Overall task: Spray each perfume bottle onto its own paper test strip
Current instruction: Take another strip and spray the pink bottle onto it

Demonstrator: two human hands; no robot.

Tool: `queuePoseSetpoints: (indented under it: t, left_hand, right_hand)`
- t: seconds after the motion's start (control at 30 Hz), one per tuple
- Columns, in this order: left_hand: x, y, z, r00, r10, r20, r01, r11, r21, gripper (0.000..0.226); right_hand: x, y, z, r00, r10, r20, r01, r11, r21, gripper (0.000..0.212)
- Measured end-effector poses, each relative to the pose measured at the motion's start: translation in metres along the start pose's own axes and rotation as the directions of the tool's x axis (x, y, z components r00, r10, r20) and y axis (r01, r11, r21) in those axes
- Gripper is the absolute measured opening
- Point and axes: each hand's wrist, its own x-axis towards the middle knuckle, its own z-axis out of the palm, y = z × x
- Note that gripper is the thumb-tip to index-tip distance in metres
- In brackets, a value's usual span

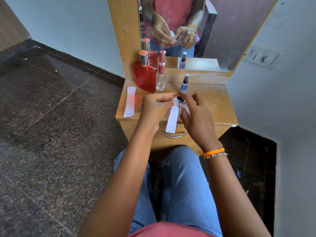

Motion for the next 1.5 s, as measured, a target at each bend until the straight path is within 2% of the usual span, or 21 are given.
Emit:
queuePoseSetpoints:
  t: [0.13, 0.23, 0.3, 0.37, 0.4, 0.47, 0.53, 0.6, 0.73, 0.8, 0.9, 1.03, 1.1, 1.2, 1.37, 1.5]
  left_hand:
    - [0.001, -0.001, 0.000, 1.000, -0.006, -0.008, 0.007, 1.000, 0.011, 0.027]
    - [0.002, -0.002, 0.000, 1.000, 0.002, -0.018, -0.002, 1.000, 0.003, 0.029]
    - [0.002, -0.003, 0.000, 1.000, 0.015, -0.020, -0.015, 1.000, -0.013, 0.030]
    - [0.003, -0.004, 0.001, 1.000, 0.028, -0.014, -0.028, 0.999, -0.026, 0.031]
    - [0.003, -0.004, 0.002, 0.999, 0.035, -0.009, -0.035, 0.999, -0.027, 0.032]
    - [0.002, -0.006, 0.006, 0.999, 0.044, 0.003, -0.044, 0.999, -0.028, 0.034]
    - [0.002, -0.008, 0.012, 0.999, 0.046, 0.015, -0.045, 0.998, -0.032, 0.036]
    - [0.003, -0.010, 0.018, 0.999, 0.047, 0.022, -0.046, 0.998, -0.031, 0.037]
    - [0.006, -0.015, 0.030, 0.998, 0.041, 0.044, -0.041, 0.999, -0.005, 0.046]
    - [0.008, -0.018, 0.033, 0.999, 0.049, 0.015, -0.050, 0.998, 0.046, 0.051]
    - [0.008, -0.018, 0.033, 0.993, 0.119, -0.023, -0.114, 0.978, 0.174, 0.043]
    - [0.006, -0.018, 0.029, 0.949, 0.311, -0.045, -0.265, 0.867, 0.421, 0.033]
    - [0.006, -0.019, 0.026, 0.910, 0.410, -0.055, -0.319, 0.780, 0.539, 0.034]
    - [0.010, -0.026, 0.018, 0.881, 0.460, -0.111, -0.292, 0.713, 0.638, 0.039]
    - [0.022, -0.036, 0.010, 0.899, 0.390, -0.201, -0.177, 0.742, 0.647, 0.049]
    - [0.027, -0.038, 0.009, 0.925, 0.331, -0.187, -0.156, 0.779, 0.608, 0.044]
  right_hand:
    - [0.001, 0.001, 0.001, 0.999, 0.026, -0.026, -0.024, 0.996, 0.081, 0.048]
    - [0.002, 0.001, -0.002, 0.992, 0.096, -0.087, -0.066, 0.953, 0.295, 0.053]
    - [0.002, 0.001, -0.003, 0.962, 0.252, -0.103, -0.157, 0.822, 0.547, 0.052]
    - [0.002, -0.003, -0.005, 0.894, 0.447, -0.009, -0.293, 0.601, 0.743, 0.033]
    - [0.001, -0.005, -0.005, 0.856, 0.514, 0.060, -0.349, 0.487, 0.800, 0.022]
    - [-0.001, -0.006, -0.007, 0.804, 0.567, 0.178, -0.417, 0.324, 0.849, 0.016]
    - [-0.003, -0.005, -0.006, 0.787, 0.567, 0.244, -0.442, 0.241, 0.864, 0.015]
    - [-0.003, 0.000, -0.003, 0.774, 0.574, 0.267, -0.460, 0.220, 0.860, 0.017]
    - [0.002, 0.011, -0.004, 0.736, 0.630, 0.246, -0.497, 0.256, 0.829, 0.020]
    - [0.010, 0.024, -0.006, 0.726, 0.664, 0.182, -0.515, 0.348, 0.784, 0.022]
    - [0.027, 0.045, -0.004, 0.742, 0.666, 0.077, -0.546, 0.533, 0.646, 0.024]
    - [0.051, 0.064, 0.004, 0.779, 0.624, 0.059, -0.585, 0.688, 0.429, 0.018]
    - [0.060, 0.070, 0.010, 0.789, 0.611, 0.064, -0.591, 0.727, 0.350, 0.018]
    - [0.064, 0.073, 0.017, 0.795, 0.604, 0.054, -0.598, 0.768, 0.227, 0.020]
    - [0.064, 0.069, 0.020, 0.796, 0.604, 0.035, -0.602, 0.785, 0.144, 0.027]
    - [0.065, 0.068, 0.021, 0.796, 0.604, 0.040, -0.604, 0.789, 0.112, 0.029]
